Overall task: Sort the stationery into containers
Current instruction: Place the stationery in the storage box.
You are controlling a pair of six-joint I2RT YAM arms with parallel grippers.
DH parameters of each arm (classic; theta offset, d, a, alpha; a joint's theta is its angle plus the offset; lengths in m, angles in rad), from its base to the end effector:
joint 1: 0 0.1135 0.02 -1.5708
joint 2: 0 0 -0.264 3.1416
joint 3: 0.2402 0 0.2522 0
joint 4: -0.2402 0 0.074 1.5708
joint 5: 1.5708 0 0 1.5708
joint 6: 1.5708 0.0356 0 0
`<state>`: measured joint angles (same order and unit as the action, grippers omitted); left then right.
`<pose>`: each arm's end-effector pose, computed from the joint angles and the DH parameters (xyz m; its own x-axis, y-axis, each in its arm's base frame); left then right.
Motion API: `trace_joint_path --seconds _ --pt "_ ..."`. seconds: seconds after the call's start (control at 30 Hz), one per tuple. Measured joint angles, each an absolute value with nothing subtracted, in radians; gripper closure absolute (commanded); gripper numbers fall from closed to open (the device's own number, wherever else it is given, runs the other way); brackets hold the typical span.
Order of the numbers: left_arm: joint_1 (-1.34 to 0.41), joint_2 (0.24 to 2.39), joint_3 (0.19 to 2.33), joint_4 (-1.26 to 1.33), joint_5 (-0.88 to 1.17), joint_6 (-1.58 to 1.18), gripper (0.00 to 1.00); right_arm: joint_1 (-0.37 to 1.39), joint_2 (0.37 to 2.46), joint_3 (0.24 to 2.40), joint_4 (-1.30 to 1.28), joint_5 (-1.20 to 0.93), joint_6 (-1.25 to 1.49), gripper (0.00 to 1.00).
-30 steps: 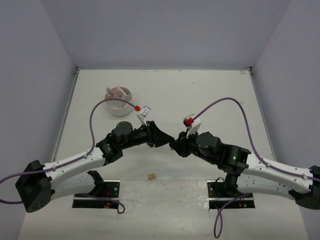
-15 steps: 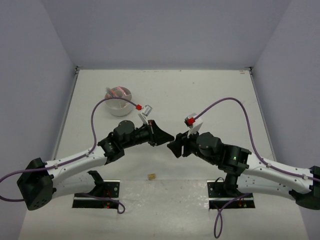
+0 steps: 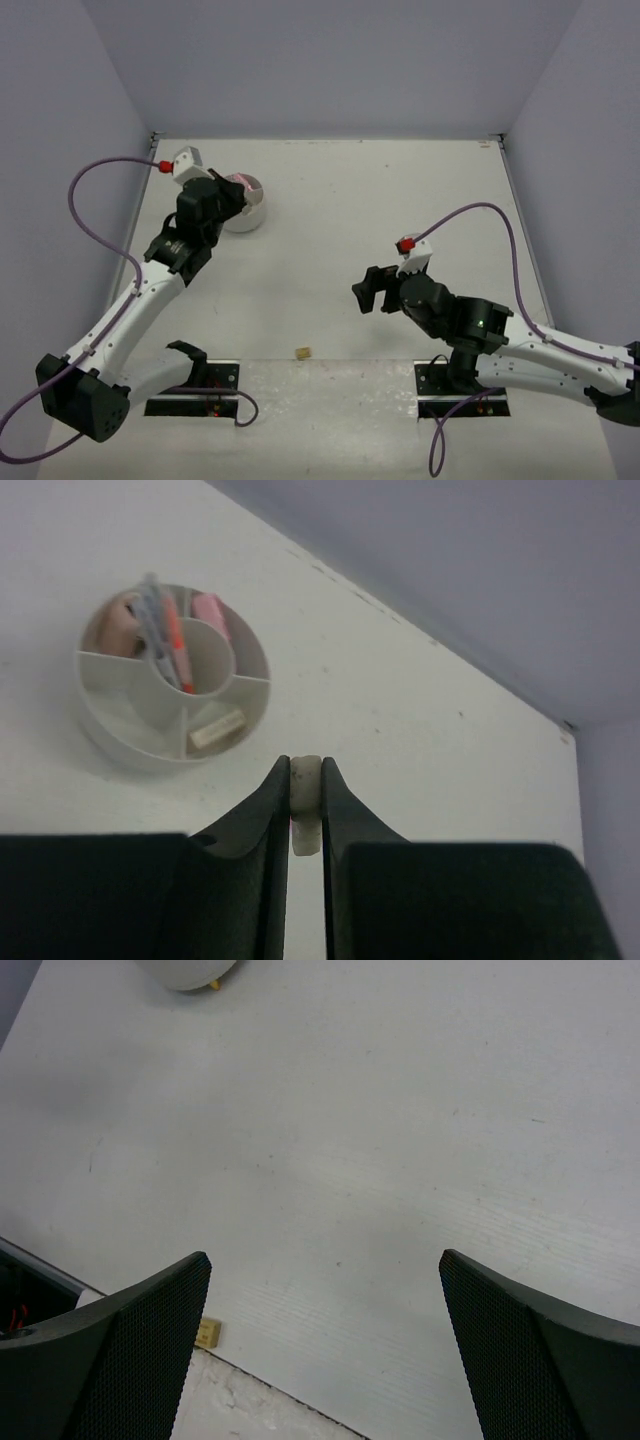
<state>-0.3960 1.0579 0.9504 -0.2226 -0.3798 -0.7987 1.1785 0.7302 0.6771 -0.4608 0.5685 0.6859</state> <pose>0.2281 -0.0811 0.3422 -0.2335 -0.6236 -0.7461 -0.1901 0.7817 -0.5939 0.0795 0.1421 0.2854 -0.5251 0.1269 -0.8415 -0.3448 0.8723 0.3468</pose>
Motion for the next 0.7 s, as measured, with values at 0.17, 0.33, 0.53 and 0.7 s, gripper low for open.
trace_joint_path --seconds 0.17,0.33,0.53,0.7 --pt "-0.268 1.112 0.95 -0.226 -0.536 -0.871 1.0 1.178 0.666 0.642 -0.465 0.562 0.704 0.01" --pt "-0.186 1.247 0.959 -0.225 -0.582 -0.932 1.0 1.178 0.584 0.595 -0.464 0.556 0.711 0.01" --pt "-0.156 1.345 0.954 -0.218 -0.579 -0.983 1.0 1.178 0.505 0.553 -0.469 0.554 0.711 0.01" --pt "-0.141 1.364 0.917 -0.134 -0.539 -1.01 1.0 1.178 0.495 0.548 -0.472 0.54 0.71 0.01"
